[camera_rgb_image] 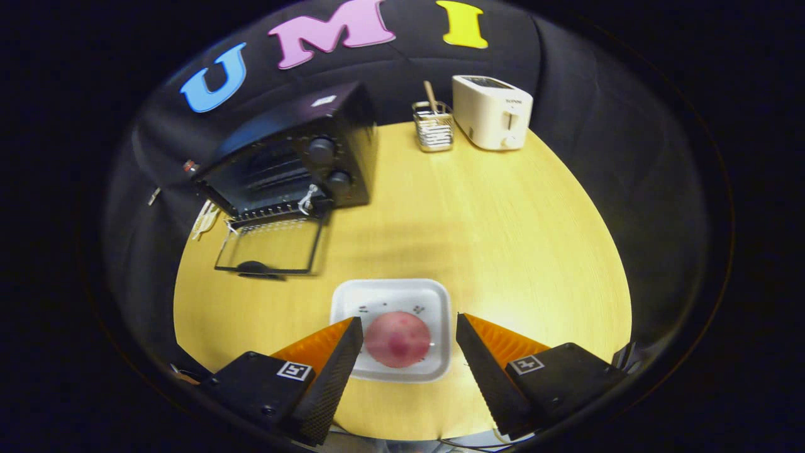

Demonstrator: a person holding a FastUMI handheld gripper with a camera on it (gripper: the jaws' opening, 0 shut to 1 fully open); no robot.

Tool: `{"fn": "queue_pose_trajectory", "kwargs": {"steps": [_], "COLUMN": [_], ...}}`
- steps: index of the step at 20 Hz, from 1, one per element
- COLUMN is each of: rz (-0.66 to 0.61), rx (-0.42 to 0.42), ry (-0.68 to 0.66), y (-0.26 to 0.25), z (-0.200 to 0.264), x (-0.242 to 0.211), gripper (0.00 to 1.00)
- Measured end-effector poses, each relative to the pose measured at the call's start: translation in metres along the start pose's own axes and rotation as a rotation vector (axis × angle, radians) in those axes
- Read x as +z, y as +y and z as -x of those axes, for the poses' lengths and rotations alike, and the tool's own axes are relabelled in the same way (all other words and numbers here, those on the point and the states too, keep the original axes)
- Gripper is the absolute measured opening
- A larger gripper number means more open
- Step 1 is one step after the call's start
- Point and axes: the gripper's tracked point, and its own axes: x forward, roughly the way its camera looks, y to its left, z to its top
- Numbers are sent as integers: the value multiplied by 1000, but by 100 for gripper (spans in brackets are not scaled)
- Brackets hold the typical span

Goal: Open the toaster oven, put the food inside, and close the toaster oven door.

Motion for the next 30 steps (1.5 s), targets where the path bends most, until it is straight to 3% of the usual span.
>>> {"fn": "queue_pose_trajectory", "kwargs": {"steps": [4, 6, 12, 15, 17, 20, 22, 24, 25, 30], "rz": [19, 9, 73, 43, 75, 45, 35, 27, 15, -169], "rx": [-8, 20, 19, -17, -33, -33, -20, 8, 31, 144], "ry": [111, 166, 258, 272, 293, 340, 358, 356, 372, 438], "y": [-30, -28, -29, -35, -34, -28, -30, -28, -27, -27], "z": [-40, -55, -75, -75, -75, -81, -83, -82, -84, -74], "x": [-16, -23, -42, -41, -43, -43, -41, -39, -42, -40], "gripper": [87, 69, 69, 28, 28, 13, 13, 13, 5, 5]}}
